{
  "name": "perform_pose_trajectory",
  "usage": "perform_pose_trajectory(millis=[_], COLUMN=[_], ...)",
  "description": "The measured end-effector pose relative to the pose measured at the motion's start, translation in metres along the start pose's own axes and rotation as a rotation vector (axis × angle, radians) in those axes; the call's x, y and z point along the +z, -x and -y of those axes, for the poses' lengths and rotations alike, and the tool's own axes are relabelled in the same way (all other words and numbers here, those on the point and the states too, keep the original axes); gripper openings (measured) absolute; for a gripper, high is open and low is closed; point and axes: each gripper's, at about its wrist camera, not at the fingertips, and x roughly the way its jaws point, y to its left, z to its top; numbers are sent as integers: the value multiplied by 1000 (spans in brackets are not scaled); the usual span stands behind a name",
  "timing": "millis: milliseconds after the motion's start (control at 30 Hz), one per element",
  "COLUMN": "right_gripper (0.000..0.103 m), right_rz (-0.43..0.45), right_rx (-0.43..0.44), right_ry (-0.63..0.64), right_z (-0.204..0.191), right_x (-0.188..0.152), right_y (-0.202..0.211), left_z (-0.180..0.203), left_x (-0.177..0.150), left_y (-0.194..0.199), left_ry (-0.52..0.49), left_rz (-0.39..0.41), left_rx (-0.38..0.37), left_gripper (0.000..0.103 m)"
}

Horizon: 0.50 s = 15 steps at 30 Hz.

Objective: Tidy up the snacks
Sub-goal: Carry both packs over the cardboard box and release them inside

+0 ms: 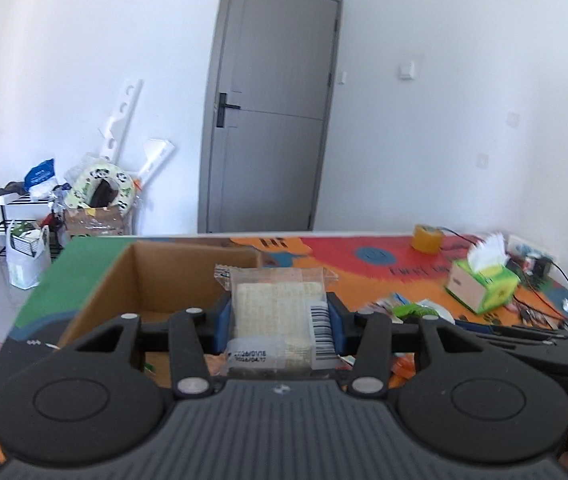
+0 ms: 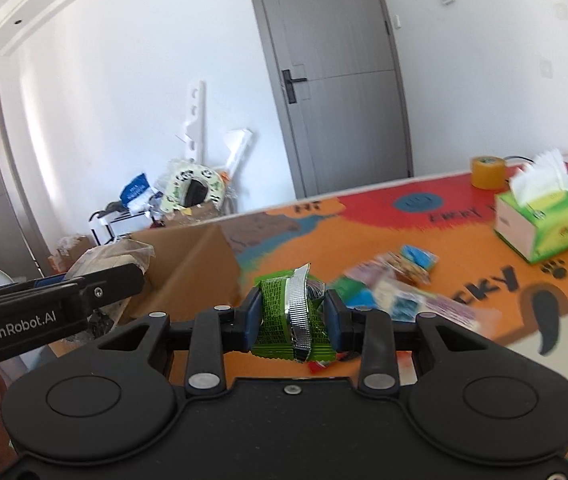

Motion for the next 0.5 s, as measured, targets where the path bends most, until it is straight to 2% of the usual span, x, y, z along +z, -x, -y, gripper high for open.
perform_pose_trajectory(millis=[267, 500], right_gripper=[34, 34], right_rz=[-14, -39], right_rx=[52, 69], right_ry=[8, 4], right_z=[-27, -45], right_x=[14, 22], right_y=[-28, -52], left_z=[-40, -69], left_x=[13, 20], left_y=[-15, -43], left_ry=[34, 70], left_rz=[5, -40], left_rx=[51, 50], left_gripper=[46, 46])
